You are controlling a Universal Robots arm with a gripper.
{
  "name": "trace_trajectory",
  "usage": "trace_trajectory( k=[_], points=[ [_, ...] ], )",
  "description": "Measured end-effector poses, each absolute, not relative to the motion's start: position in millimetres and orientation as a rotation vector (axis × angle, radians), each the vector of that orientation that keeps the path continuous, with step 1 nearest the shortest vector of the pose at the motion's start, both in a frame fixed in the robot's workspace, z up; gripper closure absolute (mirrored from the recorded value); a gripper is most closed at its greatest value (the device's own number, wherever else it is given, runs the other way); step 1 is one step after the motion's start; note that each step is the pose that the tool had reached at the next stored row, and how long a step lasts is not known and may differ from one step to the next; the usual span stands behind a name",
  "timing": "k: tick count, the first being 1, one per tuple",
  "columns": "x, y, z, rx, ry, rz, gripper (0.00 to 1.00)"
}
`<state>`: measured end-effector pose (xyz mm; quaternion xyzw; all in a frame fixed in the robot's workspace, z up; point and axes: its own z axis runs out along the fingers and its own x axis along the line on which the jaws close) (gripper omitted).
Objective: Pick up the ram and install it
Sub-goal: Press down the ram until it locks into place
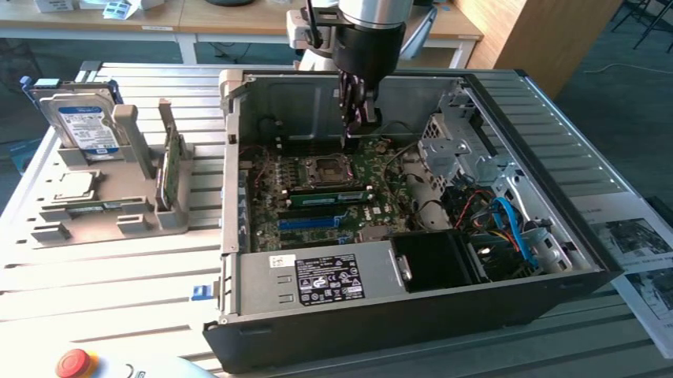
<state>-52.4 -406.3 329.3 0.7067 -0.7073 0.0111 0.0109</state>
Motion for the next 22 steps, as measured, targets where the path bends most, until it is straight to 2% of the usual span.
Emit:
trace_trajectory(
  k=[22],
  points=[
    [-52.4,-406.3,329.3,2.04,-2.358,0.032,0.9]
  ],
)
